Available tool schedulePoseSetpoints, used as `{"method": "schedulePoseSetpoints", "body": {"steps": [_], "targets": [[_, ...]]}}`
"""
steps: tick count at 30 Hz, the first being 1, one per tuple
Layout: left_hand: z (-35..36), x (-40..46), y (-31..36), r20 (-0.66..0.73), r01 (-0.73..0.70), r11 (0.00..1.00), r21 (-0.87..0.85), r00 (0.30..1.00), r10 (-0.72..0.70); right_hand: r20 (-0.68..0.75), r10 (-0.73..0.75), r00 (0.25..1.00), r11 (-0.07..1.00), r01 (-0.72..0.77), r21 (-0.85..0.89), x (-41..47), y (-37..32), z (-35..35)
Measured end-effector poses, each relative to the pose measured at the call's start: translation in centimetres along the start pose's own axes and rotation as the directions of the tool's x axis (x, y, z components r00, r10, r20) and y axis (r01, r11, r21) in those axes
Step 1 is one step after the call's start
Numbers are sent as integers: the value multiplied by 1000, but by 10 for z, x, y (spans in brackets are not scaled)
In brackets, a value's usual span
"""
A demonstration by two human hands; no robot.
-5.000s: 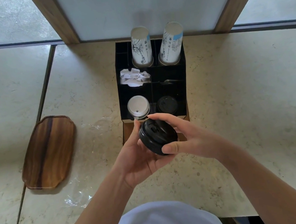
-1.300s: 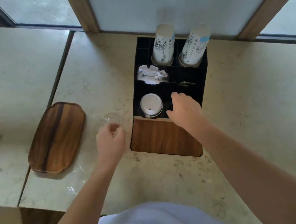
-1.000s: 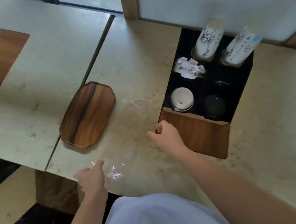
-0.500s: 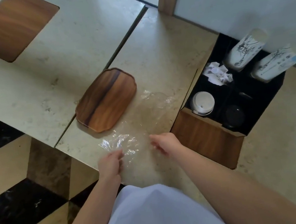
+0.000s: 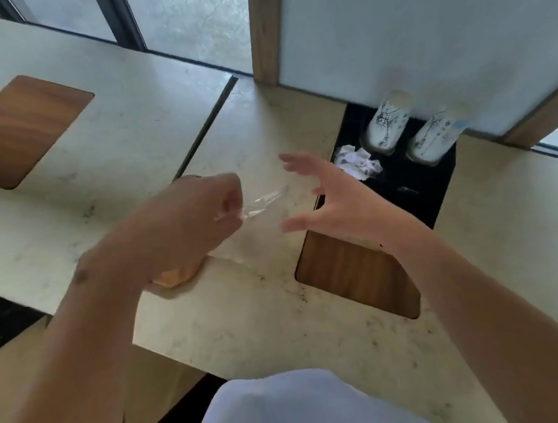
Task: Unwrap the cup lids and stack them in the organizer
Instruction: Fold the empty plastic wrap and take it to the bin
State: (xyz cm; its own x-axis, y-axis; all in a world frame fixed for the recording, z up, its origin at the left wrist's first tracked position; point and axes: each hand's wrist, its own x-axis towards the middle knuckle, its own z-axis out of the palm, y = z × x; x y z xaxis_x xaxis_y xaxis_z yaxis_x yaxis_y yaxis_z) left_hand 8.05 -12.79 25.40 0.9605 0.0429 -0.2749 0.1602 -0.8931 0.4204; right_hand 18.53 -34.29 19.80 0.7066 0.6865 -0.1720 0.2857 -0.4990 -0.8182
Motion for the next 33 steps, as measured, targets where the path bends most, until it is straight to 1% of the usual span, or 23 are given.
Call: {"method": "schedulePoseSetpoints", "body": {"steps": [2, 4, 6, 9, 11, 12, 14, 16, 18, 21, 24, 26, 28, 31, 33], "targets": [[-21, 7, 23, 59, -70, 996, -46, 996, 72, 31, -64, 997, 996, 62, 65, -9, -22, -21], [-36, 12, 44, 105, -121, 988, -97, 986, 131, 5, -79, 997, 988, 78, 132, -19, -33, -35], [-44, 16, 64, 122, -179, 979, -100, 974, 191, -75, -88, 993, 980, 100, 172, -30, -34, -45], [-41, 25, 89, 137, -252, 962, -105, 955, 265, -167, -89, 982, 979, 117, 165, -49, -26, -52], [-31, 39, 95, 164, -285, 949, -133, 938, 304, -232, -49, 972, 976, 96, 197, -61, -12, -55], [-24, 46, 93, 196, -280, 942, -186, 929, 314, -272, -13, 962, 968, 80, 239, -67, -2, -56], [-7, 61, 84, 261, -229, 897, -378, 903, 340, -355, 81, 931, 932, 55, 358, -79, 22, -58], [22, 77, 70, 281, -141, 814, -564, 894, 350, -416, 210, 885, 880, 14, 475, -90, 50, -55], [65, 92, 60, 313, -25, 759, -651, 902, 297, -432, 338, 836, 824, -42, 565, -98, 83, -46], [135, 110, 49, 382, 143, 731, -667, 908, 171, -394, 482, 783, 775, -172, 608, -106, 133, -22], [198, 118, 36, 475, 288, 719, -633, 878, 67, -342, 593, 729, 727, -303, 616, -115, 179, 11], [233, 117, 31, 510, 341, 717, -609, 860, 25, -300, 659, 690, 689, -394, 608, -123, 203, 36], [261, 112, 28, 518, 389, 702, -597, 855, -32, -266, 712, 650, 639, -442, 629, -130, 220, 59], [291, 106, 27, 501, 425, 704, -569, 858, -112, -259, 771, 582, 590, -497, 636, -132, 240, 84], [304, 102, 24, 482, 445, 690, -571, 862, -157, -254, 790, 557, 578, -541, 611, -131, 247, 93]]}}
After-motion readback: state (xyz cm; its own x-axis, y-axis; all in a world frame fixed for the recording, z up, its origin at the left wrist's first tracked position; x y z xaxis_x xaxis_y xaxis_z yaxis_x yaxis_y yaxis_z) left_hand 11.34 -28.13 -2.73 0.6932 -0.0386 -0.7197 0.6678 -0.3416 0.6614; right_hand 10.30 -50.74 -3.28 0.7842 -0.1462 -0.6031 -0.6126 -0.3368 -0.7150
